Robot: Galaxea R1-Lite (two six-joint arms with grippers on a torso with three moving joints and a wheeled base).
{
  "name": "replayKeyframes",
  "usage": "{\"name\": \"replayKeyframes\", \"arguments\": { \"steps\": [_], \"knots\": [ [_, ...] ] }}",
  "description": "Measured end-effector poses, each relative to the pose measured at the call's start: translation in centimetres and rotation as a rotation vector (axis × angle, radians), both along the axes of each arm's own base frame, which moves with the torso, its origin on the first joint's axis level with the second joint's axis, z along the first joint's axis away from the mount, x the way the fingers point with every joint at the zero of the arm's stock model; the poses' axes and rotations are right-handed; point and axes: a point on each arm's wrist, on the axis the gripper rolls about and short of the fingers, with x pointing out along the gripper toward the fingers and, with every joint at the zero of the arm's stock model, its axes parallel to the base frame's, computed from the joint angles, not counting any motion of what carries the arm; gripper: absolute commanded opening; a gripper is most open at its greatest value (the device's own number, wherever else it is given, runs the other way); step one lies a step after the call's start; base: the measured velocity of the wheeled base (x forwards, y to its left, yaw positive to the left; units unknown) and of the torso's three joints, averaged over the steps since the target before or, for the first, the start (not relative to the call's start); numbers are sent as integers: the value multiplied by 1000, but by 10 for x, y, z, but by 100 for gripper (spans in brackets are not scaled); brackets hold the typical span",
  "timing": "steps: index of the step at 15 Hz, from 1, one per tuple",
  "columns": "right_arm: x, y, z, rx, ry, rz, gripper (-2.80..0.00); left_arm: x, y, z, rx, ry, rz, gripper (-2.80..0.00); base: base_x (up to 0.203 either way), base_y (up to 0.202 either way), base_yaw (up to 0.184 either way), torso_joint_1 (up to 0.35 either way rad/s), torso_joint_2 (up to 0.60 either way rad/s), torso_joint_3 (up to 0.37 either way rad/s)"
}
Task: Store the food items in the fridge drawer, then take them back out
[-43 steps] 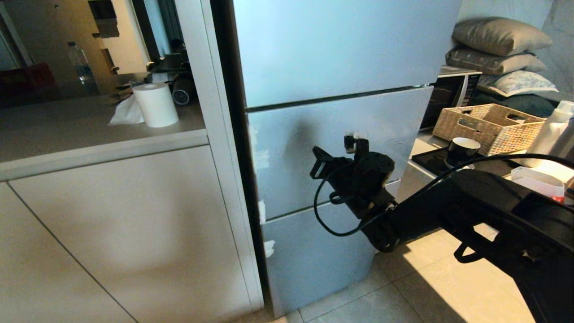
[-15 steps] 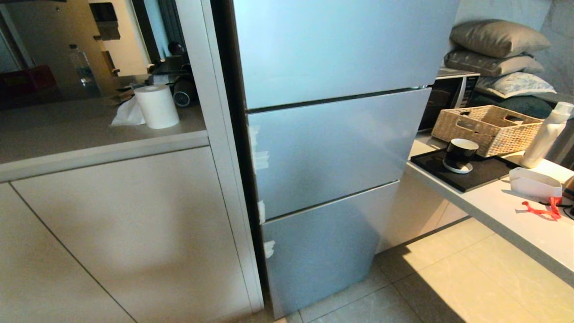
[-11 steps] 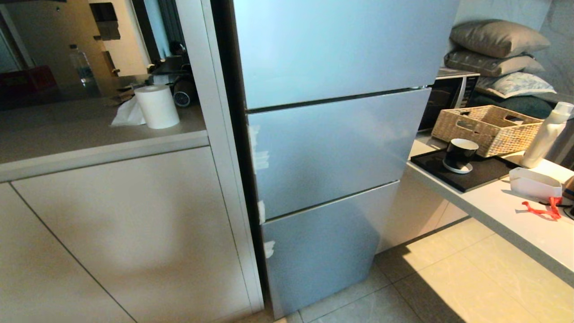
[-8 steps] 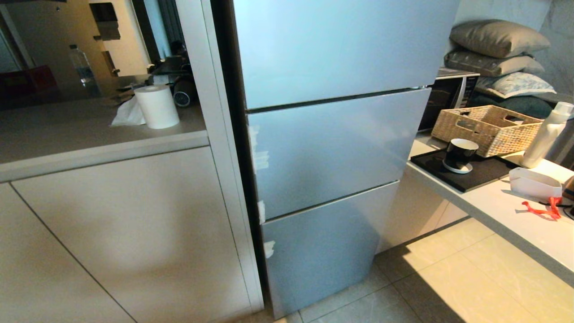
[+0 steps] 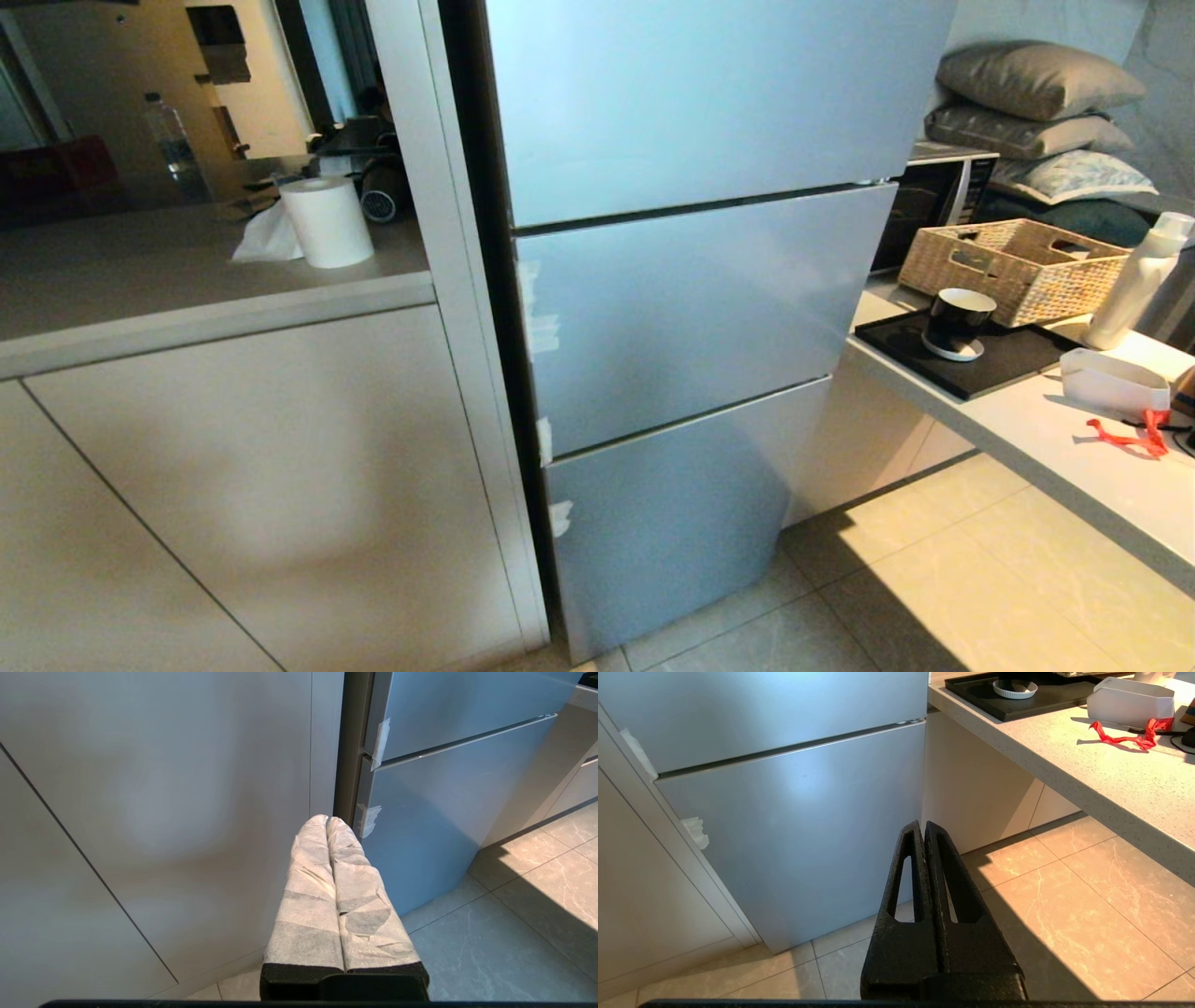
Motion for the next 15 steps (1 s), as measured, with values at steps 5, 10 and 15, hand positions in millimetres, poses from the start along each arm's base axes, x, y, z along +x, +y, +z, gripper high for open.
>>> {"name": "replayKeyframes", "arguments": {
  "steps": [5, 10, 15],
  "knots": [
    [0, 0, 0, -1, 0, -2, -280, 0, 0, 0, 0, 0, -1, -280, 0, 0, 0, 0, 0, 0],
    [0, 0, 0, -3, 1, -1, -280, 0, 0, 0, 0, 0, 0, -280, 0, 0, 0, 0, 0, 0],
    [0, 0, 0, -15, 1, 1, -280, 0, 0, 3, 15, -23, -4, -280, 0, 0, 0, 0, 0, 0]
  ]
}}
